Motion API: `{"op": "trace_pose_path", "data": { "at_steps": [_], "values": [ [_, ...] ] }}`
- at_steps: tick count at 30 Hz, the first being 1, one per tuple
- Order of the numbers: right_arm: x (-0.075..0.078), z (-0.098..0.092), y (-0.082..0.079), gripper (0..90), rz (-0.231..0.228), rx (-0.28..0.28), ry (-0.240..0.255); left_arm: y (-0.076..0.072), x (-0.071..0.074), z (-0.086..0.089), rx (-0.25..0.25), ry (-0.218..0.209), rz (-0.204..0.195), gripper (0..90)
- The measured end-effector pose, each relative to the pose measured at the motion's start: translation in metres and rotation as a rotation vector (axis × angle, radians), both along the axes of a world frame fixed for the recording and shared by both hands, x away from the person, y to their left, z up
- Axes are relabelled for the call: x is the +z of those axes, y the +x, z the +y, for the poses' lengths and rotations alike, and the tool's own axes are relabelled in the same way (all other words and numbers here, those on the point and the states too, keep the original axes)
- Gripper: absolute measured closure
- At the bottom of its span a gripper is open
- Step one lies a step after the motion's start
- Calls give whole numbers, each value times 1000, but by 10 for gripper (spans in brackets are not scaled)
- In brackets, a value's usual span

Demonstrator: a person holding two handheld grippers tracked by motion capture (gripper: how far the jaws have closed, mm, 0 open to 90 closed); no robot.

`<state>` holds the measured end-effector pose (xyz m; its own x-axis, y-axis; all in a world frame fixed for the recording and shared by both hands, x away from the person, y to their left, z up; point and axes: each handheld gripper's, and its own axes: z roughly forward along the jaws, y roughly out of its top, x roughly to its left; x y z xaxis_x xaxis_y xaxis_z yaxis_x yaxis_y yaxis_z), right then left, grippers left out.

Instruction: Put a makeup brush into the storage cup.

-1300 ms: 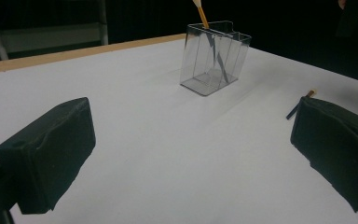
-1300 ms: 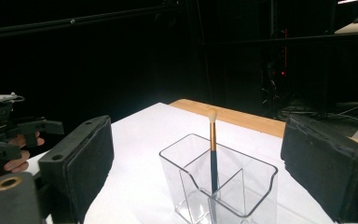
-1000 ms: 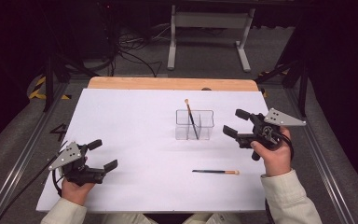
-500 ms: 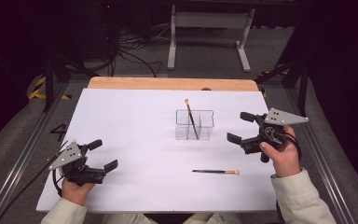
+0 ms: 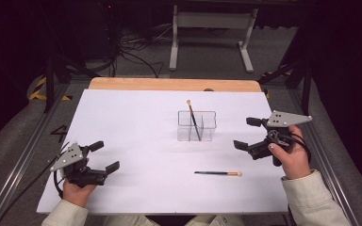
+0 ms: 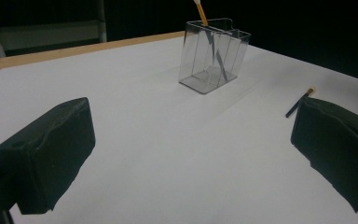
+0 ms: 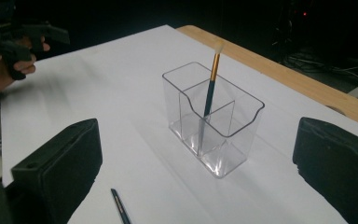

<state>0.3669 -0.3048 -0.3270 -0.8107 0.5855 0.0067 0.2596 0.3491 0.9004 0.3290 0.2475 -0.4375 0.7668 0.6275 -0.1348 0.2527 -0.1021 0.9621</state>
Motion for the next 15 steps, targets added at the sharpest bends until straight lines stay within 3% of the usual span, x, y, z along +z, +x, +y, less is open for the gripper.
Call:
{"op": "trace_pose_path", "data": {
  "at_steps": [15],
  "values": [
    [5, 6, 3, 22, 74, 78, -171, 0, 0, 1, -1, 1, 3, 3]
  ]
}}
